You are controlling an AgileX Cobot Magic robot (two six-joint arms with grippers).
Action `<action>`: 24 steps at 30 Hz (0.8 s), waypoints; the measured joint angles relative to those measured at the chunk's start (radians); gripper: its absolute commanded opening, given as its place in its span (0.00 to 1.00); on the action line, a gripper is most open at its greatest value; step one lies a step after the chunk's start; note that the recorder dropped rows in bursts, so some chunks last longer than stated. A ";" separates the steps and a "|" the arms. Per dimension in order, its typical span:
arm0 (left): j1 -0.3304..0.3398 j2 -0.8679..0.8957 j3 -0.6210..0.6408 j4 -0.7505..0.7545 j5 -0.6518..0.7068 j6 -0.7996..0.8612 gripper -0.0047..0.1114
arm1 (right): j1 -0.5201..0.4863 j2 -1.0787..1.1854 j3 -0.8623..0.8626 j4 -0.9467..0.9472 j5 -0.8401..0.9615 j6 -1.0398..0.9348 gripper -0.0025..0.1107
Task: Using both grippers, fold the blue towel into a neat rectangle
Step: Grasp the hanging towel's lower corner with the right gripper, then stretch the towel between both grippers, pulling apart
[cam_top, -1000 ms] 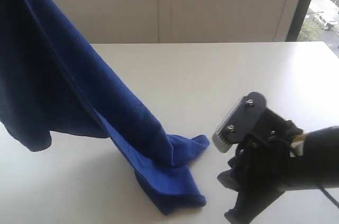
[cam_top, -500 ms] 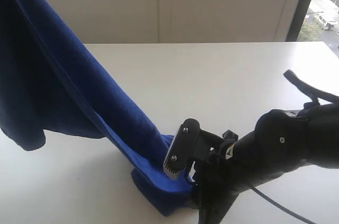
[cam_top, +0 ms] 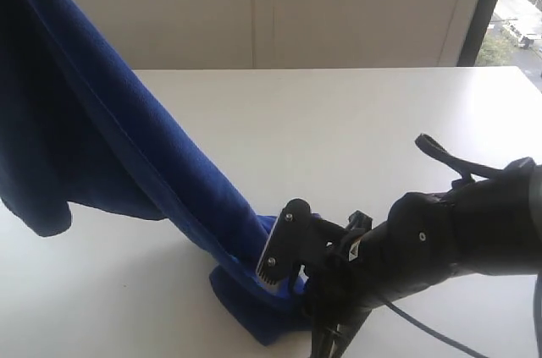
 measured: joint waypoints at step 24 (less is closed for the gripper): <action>0.000 0.000 0.000 0.004 0.004 0.000 0.04 | -0.130 -0.555 -0.230 -1.021 0.502 0.767 0.02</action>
